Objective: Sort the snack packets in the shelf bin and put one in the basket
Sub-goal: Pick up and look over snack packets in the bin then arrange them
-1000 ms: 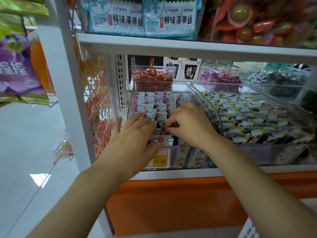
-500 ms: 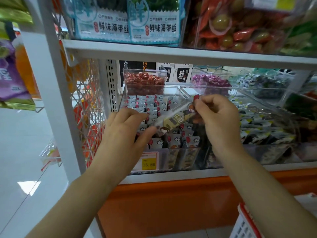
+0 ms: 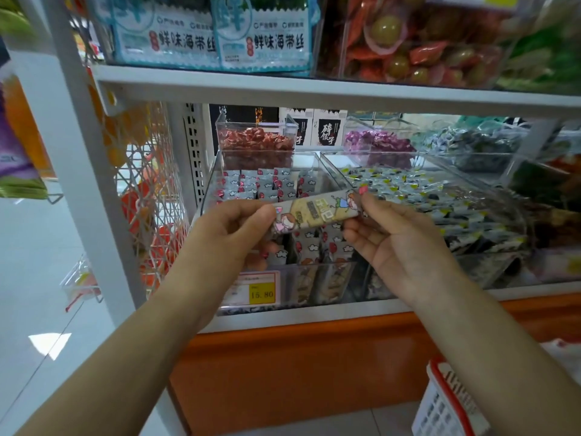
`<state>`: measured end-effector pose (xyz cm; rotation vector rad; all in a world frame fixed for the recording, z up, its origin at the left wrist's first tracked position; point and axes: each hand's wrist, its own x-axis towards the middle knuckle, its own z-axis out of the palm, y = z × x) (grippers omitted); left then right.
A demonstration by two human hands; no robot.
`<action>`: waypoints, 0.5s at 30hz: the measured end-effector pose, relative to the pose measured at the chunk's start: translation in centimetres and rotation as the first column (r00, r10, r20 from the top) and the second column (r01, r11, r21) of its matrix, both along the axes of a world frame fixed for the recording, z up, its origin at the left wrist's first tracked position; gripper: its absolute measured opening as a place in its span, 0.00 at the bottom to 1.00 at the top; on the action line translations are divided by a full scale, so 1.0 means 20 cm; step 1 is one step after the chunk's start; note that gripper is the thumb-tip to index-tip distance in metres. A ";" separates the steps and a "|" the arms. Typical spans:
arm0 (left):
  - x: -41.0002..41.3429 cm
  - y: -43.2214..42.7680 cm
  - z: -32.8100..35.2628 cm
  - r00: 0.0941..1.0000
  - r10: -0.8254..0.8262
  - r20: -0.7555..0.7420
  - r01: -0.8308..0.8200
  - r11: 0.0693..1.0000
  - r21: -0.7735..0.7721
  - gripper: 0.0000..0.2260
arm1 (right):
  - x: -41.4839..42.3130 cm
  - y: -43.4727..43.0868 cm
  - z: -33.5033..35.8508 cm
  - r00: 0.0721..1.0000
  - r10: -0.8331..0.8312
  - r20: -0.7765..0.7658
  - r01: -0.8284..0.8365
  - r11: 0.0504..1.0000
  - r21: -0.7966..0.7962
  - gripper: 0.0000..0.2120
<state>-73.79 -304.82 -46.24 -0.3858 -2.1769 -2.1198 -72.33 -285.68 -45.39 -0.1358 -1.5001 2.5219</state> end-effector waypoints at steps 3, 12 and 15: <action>0.00 0.00 0.00 0.992 -0.103 0.074 0.090 0.983 0.158 0.08 | 0.00 0.01 -0.01 0.998 0.027 0.055 -0.027 1.000 -0.005 0.05; -0.02 -0.04 0.01 0.973 -0.172 0.152 0.098 0.911 0.402 0.10 | 0.00 0.01 -0.01 0.974 0.224 0.018 -0.222 0.973 -0.062 0.08; -0.02 -0.05 0.01 0.971 -0.153 0.185 0.071 0.919 0.387 0.07 | 0.00 0.00 -0.03 0.986 0.167 -0.031 -0.163 0.983 0.087 0.06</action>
